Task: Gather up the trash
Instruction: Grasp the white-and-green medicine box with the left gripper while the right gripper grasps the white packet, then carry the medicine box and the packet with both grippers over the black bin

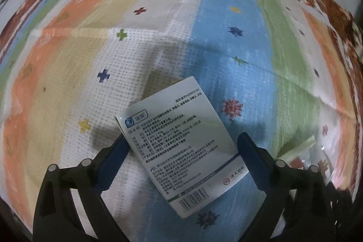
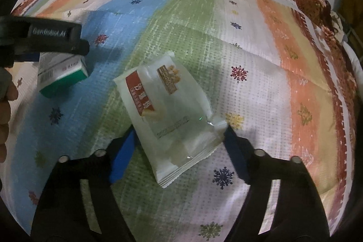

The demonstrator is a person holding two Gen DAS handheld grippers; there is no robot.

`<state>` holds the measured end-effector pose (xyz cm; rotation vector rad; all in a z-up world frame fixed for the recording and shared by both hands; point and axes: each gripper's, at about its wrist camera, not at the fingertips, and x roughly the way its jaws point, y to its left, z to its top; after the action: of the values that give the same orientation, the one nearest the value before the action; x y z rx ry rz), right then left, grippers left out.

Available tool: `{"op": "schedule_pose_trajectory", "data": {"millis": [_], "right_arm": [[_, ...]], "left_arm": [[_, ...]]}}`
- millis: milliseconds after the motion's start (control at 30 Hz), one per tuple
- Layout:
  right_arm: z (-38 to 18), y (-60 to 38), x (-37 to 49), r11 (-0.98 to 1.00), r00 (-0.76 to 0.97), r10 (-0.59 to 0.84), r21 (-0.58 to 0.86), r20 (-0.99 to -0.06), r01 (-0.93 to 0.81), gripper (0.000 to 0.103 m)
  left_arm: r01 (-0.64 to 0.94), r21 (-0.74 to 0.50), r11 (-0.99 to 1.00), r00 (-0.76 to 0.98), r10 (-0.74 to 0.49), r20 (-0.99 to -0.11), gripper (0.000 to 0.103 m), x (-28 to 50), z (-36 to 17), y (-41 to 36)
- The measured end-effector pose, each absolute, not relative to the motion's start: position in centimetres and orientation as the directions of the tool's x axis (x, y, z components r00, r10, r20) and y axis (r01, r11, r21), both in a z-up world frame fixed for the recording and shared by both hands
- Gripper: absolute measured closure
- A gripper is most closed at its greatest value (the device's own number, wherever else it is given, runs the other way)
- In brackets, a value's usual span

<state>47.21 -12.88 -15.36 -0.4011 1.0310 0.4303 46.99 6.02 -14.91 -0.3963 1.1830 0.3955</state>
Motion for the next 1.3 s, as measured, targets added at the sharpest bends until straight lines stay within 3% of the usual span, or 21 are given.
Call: {"op": "schedule_pose_trajectory", "data": {"millis": [133, 300, 467, 900, 1300], "right_arm": [[-15.3, -12.7, 47.3, 0.852, 0.417, 0.166, -0.083, -0.894, -0.518, 0.066], [-14.6, -12.5, 46.7, 0.856, 0.397, 0.165, -0.068, -0.903, -0.512, 0.08], [-12.3, -12.5, 45.8, 0.866, 0.408, 0.173, -0.059, -0.897, -0.497, 0.08], [-4.7, -12.8, 38.7, 0.855, 0.464, 0.182, -0.093, -0.867, -0.51, 0.08], [-0.8, -13.9, 30.5, 0.832, 0.48, 0.242, -0.074, -0.843, -0.549, 0.08]], "left_arm": [[-0.461, -0.128, 0.878, 0.316, 0.028, -0.948, 0.017, 46.6, -14.8, 6.3], [-0.43, -0.118, 0.895, 0.322, 0.03, -0.946, 0.02, 45.1, -13.4, 6.6], [-0.397, -0.06, 0.916, 0.327, 0.08, -0.942, 0.022, 43.3, -11.5, 6.1], [-0.345, -0.112, 0.932, 0.423, 0.048, -0.905, 0.024, 35.7, -3.1, 5.7], [-0.261, -0.209, 0.943, 0.478, -0.062, -0.876, 0.025, 27.3, -0.2, 3.9]]}}
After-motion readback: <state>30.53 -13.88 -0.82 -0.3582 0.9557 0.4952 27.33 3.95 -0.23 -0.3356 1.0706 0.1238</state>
